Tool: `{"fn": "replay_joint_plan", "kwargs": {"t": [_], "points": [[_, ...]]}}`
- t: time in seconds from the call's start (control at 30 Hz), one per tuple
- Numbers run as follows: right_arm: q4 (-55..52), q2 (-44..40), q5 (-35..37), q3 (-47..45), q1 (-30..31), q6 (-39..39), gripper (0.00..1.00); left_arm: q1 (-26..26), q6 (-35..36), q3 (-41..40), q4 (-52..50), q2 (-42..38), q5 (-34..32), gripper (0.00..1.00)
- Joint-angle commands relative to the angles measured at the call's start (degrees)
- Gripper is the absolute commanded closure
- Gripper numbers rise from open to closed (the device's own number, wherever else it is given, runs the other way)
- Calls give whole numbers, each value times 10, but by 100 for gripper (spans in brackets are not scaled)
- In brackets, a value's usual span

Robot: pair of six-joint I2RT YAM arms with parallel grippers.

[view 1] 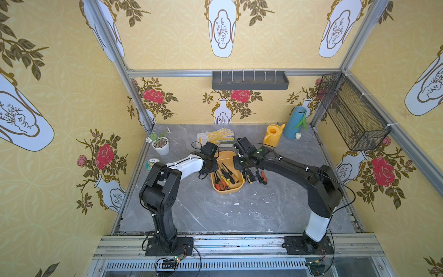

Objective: Take out the screwdriver from the storage box
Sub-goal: Place the screwdriver at the center of the board.

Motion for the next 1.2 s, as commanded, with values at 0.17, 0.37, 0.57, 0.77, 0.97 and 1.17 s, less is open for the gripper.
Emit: {"fn": "replay_joint_plan", "kwargs": {"t": [0.17, 0.37, 0.57, 0.77, 0.97, 1.17], "points": [[-12, -56, 31, -63, -61, -28, 100, 1, 2, -5, -35, 10, 6, 100], [-18, -44, 28, -92, -72, -43, 100, 1, 4, -5, -41, 5, 2, 100], [-16, -14, 19, -95, -72, -52, 100, 1, 12, 3, -56, 2, -5, 100], [-15, 20, -3, -83, -72, -51, 100, 1, 18, 8, -60, 2, -9, 100], [-7, 44, -18, -85, -72, -42, 100, 1, 20, 8, -64, -3, -13, 100], [-7, 59, -19, -87, -72, -35, 98, 1, 22, 7, -66, -13, -19, 100]]}}
